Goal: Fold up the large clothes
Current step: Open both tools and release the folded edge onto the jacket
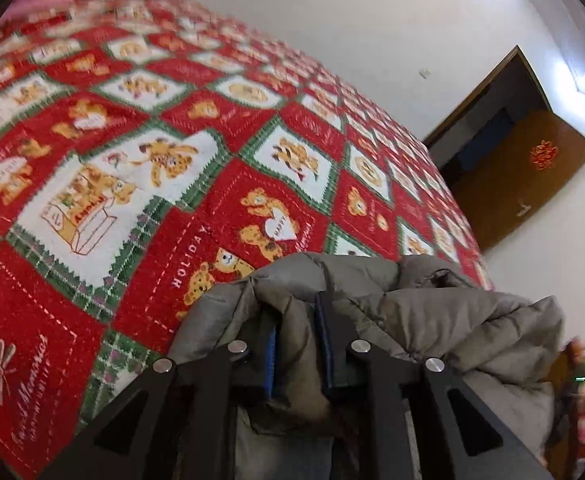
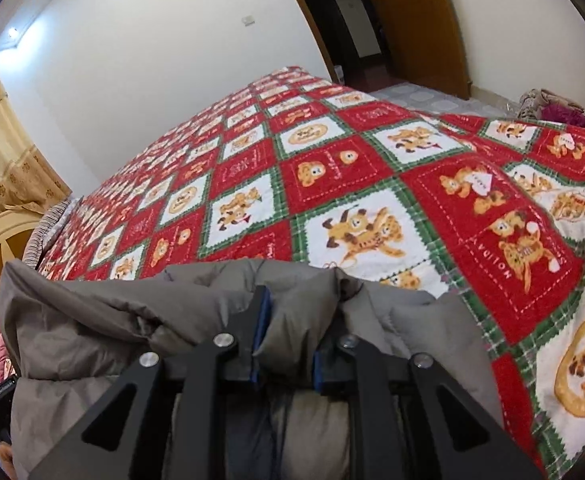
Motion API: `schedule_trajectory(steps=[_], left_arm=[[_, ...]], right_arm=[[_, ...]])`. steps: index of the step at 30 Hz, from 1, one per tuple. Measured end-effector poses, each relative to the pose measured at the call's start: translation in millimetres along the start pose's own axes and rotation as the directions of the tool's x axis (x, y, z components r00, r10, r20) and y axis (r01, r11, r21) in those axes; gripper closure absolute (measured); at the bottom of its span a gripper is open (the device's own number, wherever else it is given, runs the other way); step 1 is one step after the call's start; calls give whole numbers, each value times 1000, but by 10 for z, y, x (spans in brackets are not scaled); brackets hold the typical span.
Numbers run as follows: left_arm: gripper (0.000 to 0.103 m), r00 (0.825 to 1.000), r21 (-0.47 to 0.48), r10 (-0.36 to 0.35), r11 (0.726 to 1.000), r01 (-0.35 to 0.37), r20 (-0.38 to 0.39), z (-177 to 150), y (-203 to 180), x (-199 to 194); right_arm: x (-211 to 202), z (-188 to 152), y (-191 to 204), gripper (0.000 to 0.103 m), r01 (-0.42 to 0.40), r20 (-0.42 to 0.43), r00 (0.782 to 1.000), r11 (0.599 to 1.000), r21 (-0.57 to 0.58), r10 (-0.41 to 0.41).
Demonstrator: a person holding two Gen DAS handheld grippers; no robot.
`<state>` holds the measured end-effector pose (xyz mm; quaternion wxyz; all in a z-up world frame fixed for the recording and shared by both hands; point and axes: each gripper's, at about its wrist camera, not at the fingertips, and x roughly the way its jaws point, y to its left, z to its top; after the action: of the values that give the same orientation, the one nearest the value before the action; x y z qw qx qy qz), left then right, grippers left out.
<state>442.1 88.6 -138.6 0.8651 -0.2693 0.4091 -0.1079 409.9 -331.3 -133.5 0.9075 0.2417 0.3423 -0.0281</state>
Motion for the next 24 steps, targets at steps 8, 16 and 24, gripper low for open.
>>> schedule_trajectory(steps=[8,16,24], left_arm=[[13,976,45,36,998,-47,213,563,-158,-1489],[13,990,346,42,934,-86,134,-83,-1402,-1131],[14,989,340,148,930,-141,4,-412,-1684,-7]], right_arm=[[-1131,316,157,15,-20,186,982,998,-51,29],[-1193,61,1303,88,-52,89,992,943,-328,85],[-69,-296,1673,88,-34,-96,995,927,-372,-2]])
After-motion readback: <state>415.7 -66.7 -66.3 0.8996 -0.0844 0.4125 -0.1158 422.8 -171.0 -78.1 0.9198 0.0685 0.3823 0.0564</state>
